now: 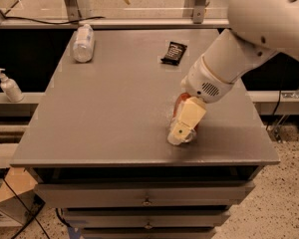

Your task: Move coke can near blue plastic bottle

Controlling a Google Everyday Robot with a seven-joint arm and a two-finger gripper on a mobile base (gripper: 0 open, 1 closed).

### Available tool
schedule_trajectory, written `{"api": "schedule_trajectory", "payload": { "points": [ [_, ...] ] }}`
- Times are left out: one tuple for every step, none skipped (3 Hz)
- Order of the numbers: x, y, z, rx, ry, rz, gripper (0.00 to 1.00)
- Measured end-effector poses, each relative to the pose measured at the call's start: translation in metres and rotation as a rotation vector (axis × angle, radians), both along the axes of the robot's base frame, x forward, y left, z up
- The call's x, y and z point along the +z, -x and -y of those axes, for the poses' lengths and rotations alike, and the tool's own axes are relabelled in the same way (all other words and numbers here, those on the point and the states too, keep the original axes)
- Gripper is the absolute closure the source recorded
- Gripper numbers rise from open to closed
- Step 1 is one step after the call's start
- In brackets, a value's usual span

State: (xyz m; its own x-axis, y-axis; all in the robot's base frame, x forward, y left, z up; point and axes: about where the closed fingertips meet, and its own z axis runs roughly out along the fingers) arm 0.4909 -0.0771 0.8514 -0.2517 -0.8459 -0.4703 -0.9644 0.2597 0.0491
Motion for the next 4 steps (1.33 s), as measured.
{"api": "schedule_trajectory", "payload": {
  "points": [
    [-0.024, -0.005, 0.005, -0.031, 0.061, -0.038, 0.00],
    [-0.029, -0.007, 0.012, -0.065, 0.115, -0.046, 0.18],
    [0.000, -0.007, 0.007, -0.051, 0.105, 0.019, 0.41],
    [0.038, -0.006, -0.005, -0.009, 0.066, 0.108, 0.64]
  ]
}}
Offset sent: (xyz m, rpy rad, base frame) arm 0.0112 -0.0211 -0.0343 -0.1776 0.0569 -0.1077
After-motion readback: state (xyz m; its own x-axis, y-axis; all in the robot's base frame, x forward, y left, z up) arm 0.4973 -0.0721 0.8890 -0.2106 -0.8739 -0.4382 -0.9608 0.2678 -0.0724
